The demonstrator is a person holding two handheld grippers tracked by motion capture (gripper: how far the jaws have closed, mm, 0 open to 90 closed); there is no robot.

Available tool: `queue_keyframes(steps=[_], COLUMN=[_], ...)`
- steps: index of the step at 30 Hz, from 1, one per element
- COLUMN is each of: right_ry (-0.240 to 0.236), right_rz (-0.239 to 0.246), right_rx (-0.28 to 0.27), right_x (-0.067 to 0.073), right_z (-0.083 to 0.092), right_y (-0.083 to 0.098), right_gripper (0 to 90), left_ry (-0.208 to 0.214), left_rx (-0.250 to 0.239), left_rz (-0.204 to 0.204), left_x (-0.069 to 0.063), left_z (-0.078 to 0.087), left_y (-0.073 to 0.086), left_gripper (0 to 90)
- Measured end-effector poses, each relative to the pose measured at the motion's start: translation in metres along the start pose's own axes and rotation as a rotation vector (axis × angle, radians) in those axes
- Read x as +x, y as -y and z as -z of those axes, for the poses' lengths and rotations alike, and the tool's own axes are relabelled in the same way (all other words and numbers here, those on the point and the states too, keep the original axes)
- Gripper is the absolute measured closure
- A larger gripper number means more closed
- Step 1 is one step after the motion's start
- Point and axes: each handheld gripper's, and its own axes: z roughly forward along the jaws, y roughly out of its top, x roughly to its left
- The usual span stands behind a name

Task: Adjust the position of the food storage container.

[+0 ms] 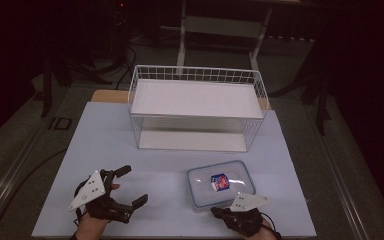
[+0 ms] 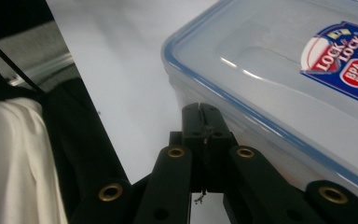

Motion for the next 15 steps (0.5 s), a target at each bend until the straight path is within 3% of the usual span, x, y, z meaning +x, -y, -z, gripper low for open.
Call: queue_keyframes(steps=[15], right_ry=[-0.006], right_rz=[0.037], right_rx=[-0.008], right_x=[-0.007], right_z=[-0.018], right_y=[-0.014], right_gripper=[89.9], left_ry=[-0.002], left_rx=[0.004], left_rz=[0.007], left_x=[0.001], left_z=[-0.001], left_y=[0.001], left_gripper=[0.0])
